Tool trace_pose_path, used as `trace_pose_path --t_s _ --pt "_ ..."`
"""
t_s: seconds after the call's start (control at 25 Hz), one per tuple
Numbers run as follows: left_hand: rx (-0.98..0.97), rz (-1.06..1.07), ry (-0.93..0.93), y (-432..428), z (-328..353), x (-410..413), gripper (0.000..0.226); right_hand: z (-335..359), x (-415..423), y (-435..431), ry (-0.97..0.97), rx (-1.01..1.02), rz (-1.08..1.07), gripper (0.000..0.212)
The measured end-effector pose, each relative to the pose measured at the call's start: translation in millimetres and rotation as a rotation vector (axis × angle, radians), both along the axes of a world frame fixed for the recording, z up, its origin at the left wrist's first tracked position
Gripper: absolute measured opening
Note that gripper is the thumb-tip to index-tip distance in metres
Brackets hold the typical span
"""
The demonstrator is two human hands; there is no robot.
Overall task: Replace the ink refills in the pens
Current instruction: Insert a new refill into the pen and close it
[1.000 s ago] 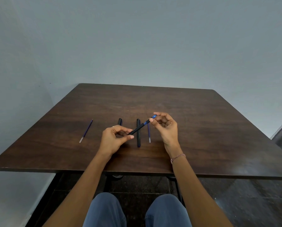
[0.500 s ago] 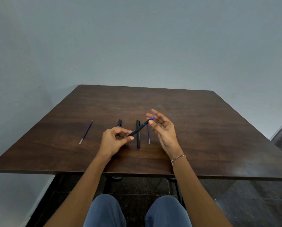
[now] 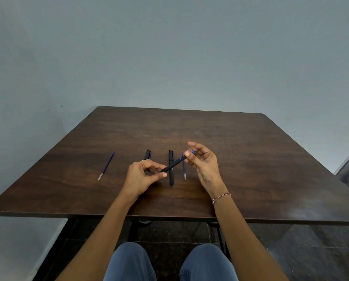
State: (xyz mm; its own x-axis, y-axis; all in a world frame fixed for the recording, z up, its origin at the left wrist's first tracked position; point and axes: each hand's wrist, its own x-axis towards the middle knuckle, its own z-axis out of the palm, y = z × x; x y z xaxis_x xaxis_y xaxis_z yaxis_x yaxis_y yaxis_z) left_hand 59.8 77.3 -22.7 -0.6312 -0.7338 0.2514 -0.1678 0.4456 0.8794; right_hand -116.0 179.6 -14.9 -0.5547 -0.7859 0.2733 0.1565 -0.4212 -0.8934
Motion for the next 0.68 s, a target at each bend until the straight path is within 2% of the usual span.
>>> trace_pose_path --t_s 0.28,0.52,0.68 --pt "0.039 0.007 0.039 2.3 2.3 0.4 0.025 -1.2 -3.4 0.3 -0.131 -0.127 0.249 0.040" --pt "0.032 -0.004 0.044 1.5 0.9 0.1 0.025 -2.0 -3.6 -1.3 -0.124 -0.102 0.154 0.027" --pt "0.021 -0.032 0.048 0.2 -1.1 -0.5 0.026 -1.5 -2.7 -1.3 -0.122 -0.040 0.122 0.029"
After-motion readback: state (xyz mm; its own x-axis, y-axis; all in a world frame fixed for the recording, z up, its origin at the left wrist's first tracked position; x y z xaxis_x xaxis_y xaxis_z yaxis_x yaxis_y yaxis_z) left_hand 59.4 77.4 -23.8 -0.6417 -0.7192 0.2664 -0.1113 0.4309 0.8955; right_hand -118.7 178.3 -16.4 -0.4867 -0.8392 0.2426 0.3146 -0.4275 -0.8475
